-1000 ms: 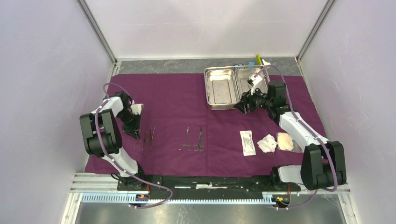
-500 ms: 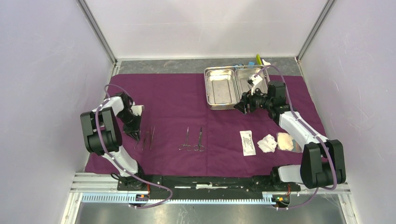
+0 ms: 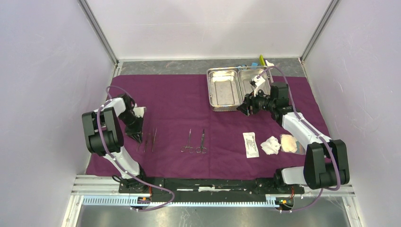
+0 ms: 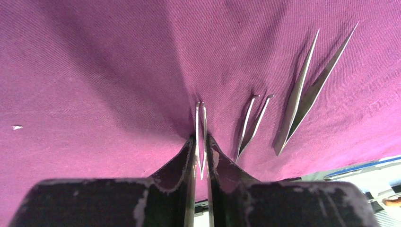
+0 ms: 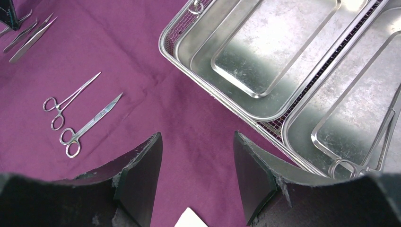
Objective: Open and lay out the surgical kit
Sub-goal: Place the medical item in the surgical kit.
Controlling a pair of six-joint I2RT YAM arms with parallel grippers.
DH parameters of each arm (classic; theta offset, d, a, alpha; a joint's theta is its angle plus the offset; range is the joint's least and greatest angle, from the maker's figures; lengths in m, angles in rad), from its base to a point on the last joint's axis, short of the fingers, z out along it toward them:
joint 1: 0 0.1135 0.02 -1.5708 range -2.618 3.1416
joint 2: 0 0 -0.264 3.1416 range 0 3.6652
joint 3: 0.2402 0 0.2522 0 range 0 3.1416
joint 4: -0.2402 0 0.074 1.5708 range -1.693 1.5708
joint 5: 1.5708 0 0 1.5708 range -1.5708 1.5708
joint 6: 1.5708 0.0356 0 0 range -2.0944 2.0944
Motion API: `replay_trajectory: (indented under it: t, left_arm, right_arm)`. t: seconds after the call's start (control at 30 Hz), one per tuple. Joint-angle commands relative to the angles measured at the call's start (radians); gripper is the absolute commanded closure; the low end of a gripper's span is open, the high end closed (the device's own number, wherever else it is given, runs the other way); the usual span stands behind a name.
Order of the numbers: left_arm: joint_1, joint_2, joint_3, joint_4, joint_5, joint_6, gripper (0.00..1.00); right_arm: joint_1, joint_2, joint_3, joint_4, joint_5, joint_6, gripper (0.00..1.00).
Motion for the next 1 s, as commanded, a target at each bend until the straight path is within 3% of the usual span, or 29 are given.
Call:
replay_trajectory:
  t: [0.0,0.33,0.97]
  left_arm:
    - [-0.001,-0.026,0.031,0.029,0.003,-0.048,0.82]
    - [0.0,-0.016,0.028,0.029,-0.015,-0.053,0.81]
    - [-0.001,-0.057,0.02,0.017,-0.034,-0.052,0.68]
  right_arm:
    - [-0.006,0.006,0.031,-0.005,-0.013,-0.018,0.37]
    - [-0.007,0.011,0.035,-0.013,-0.02,-0.023,0.37]
    - [-0.011,0.015,0.038,-0.016,-0.024,-0.024,0.37]
